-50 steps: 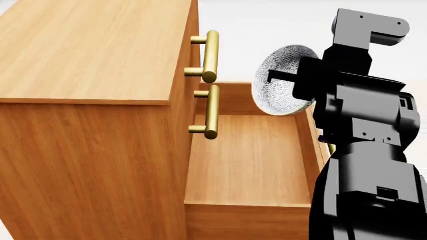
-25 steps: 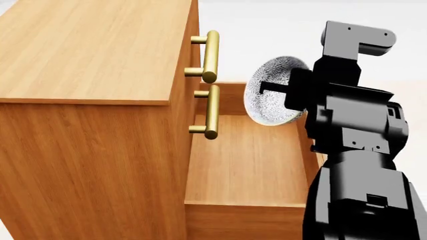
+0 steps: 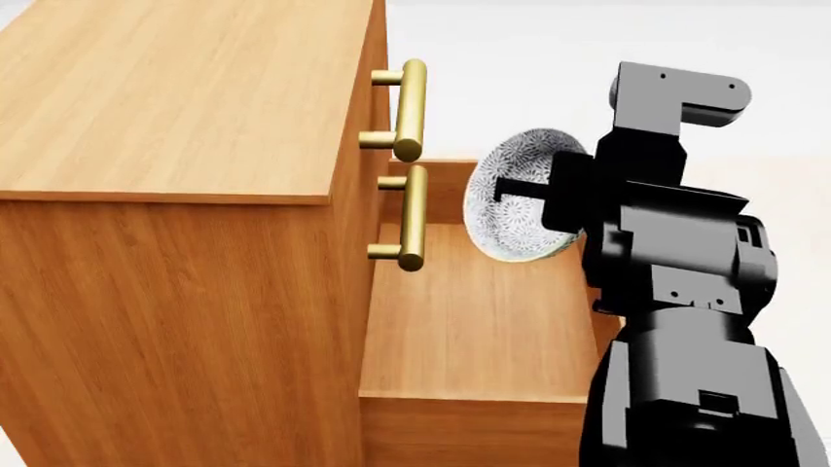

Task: Put the bowl in the bottom drawer of the cabinet and close it.

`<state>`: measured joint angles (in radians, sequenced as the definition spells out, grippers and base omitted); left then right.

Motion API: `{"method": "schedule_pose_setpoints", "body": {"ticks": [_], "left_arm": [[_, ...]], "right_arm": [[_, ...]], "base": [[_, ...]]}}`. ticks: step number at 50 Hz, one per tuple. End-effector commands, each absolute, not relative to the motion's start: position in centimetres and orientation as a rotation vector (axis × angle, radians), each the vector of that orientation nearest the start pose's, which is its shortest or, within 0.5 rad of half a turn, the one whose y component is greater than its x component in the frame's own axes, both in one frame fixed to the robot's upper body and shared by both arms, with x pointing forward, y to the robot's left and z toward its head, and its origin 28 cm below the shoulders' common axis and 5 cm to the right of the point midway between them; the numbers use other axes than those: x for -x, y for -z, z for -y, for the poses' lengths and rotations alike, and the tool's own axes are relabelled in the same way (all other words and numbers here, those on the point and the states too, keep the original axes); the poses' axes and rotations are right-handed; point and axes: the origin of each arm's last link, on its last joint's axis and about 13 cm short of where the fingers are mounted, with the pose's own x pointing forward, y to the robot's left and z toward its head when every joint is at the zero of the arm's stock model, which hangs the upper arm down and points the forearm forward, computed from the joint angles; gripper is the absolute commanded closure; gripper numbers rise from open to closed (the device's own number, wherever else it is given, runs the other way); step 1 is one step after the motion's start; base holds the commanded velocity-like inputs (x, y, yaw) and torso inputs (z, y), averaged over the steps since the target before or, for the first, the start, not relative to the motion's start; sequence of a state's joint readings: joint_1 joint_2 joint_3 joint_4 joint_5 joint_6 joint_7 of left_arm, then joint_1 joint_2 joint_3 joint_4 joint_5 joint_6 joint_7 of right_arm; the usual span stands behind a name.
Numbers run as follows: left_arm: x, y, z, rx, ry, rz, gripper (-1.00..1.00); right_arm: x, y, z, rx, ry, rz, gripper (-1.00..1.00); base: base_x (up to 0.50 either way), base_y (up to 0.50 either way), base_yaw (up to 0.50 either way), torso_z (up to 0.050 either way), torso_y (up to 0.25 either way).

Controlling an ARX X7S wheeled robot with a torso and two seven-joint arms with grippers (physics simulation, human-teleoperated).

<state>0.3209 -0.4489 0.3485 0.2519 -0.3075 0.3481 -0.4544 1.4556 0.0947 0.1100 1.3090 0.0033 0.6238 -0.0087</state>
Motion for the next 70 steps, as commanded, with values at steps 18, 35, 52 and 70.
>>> {"method": "schedule_pose_setpoints", "body": {"ticks": [18, 35, 52, 70], "left_arm": [[-12.4, -2.7, -22.3, 0.075, -0.031, 0.115, -1.0], [-12.4, -2.6, -22.3, 0.075, -0.03, 0.114, -1.0], [-12.4, -2.6, -22.4, 0.076, -0.03, 0.114, -1.0], [-12.4, -2.7, -22.4, 0.077, -0.03, 0.114, -1.0]], "right_arm": [[-41.9, -20.5, 13.0, -0.154, 0.03, -0.494, 1.0], [-41.8, -19.9, 12.8, -0.171, 0.008, -0.517, 1.0], [-41.6, -19.4, 12.6, -0.181, -0.01, -0.54, 1.0], [-41.5, -18.6, 12.5, -0.183, -0.016, -0.559, 1.0]], "base": [[0.0, 0.0, 0.0, 0.0, 0.001], [0.0, 0.0, 0.0, 0.001, 0.0], [0.0, 0.0, 0.0, 0.0, 0.001], [0.0, 0.0, 0.0, 0.0, 0.001]]}}
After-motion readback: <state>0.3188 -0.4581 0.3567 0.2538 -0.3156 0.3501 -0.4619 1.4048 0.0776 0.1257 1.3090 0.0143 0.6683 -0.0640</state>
